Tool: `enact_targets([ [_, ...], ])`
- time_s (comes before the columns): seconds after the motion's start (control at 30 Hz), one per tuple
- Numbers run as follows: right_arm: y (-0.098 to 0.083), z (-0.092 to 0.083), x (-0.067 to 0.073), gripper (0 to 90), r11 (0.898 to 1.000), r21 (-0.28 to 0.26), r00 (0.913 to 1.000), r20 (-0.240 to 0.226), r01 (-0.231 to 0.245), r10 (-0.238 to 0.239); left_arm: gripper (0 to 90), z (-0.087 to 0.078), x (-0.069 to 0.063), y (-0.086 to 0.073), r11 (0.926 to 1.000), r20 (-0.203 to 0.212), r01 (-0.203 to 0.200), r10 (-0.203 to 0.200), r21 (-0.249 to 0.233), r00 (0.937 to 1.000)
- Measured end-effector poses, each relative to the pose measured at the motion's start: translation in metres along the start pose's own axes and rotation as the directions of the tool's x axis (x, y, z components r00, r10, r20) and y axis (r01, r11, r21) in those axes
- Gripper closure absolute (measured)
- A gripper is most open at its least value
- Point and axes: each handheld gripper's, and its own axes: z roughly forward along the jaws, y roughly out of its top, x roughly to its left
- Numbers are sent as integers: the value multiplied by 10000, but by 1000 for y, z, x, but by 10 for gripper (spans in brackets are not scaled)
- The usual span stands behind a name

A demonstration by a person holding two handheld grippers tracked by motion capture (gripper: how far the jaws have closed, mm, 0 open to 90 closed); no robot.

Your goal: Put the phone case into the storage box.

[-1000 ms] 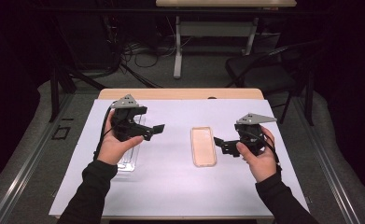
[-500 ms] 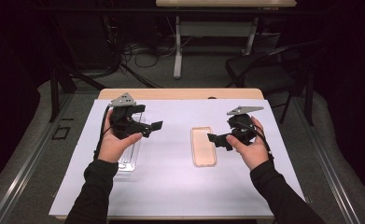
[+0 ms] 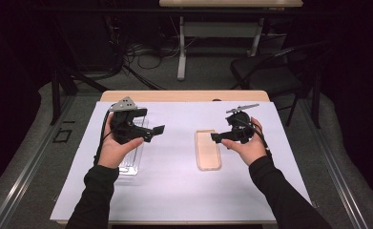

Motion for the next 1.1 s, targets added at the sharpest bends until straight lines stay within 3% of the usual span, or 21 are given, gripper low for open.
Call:
enact_targets([
  [0.1, 2, 9, -1, 267, 9994, 360, 9999, -148, 9, -3, 36, -2, 0, -1, 10000, -12, 29, -29, -28, 10000],
  [0.37, 1, 28, -1, 436, 9940, 1083, 9999, -12, 154, -154, 37, -2, -1, -4, 10000, -53, 26, -25, 84, 10000],
  [0.57, 1, 44, -2, 449, 9853, 1705, 10000, 63, -60, 50, 36, -2, -1, -4, 9999, -25, 38, -38, 104, 10000],
  [0.93, -1, 56, -5, 461, 9785, 1972, 9981, 282, -599, 555, 36, -3, -1, -5, 9999, 16, 16, -16, 156, 10000],
  [0.97, -2, 58, -4, 474, 9748, 2153, 9977, 472, -582, 492, 36, -3, -1, -5, 9999, 17, 32, -32, 137, 10000],
  [1.1, -4, 60, -3, 498, 9760, 2070, 9962, 672, -673, 545, 36, -3, -1, -5, 9999, 12, 24, -25, 152, 10000],
])
